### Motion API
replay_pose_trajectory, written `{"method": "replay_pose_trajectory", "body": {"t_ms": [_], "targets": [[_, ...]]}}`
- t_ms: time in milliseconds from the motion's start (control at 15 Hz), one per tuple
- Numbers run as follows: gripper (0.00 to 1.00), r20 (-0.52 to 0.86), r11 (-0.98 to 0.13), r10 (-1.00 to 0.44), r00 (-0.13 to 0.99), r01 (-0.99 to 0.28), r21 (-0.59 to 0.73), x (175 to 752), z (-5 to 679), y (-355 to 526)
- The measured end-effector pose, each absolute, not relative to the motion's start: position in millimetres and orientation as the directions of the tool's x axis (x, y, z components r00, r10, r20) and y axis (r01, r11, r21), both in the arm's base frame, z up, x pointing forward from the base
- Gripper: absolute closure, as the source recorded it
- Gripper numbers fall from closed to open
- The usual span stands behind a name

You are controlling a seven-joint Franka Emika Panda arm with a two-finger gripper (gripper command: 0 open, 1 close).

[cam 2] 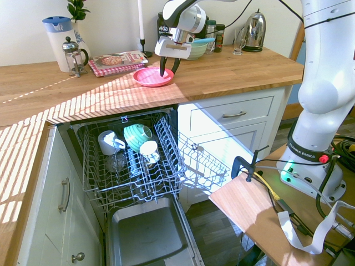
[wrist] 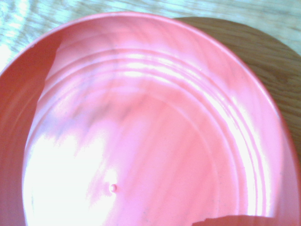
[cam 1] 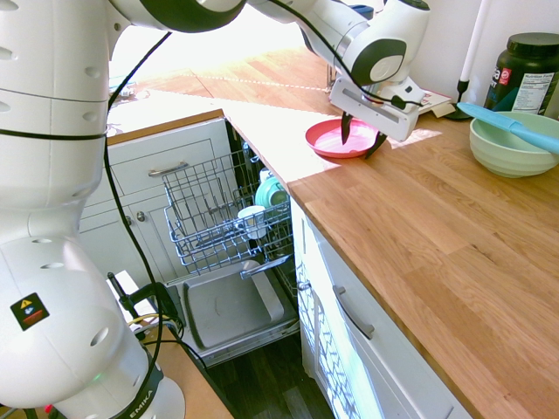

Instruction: Put the plate in the dishwasher

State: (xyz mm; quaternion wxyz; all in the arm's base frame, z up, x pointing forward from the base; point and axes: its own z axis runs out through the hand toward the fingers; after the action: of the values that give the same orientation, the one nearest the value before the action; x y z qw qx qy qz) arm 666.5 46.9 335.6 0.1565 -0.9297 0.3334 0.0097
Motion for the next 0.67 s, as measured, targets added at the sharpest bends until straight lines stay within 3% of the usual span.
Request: {"method": "replay_pose_trajectory", "body": {"t_ms": [667], "targets": [[1.00,-0.152,-0.706,-0.632,0.760,-0.646,-0.291,670.9,328.3,75.9]]}}
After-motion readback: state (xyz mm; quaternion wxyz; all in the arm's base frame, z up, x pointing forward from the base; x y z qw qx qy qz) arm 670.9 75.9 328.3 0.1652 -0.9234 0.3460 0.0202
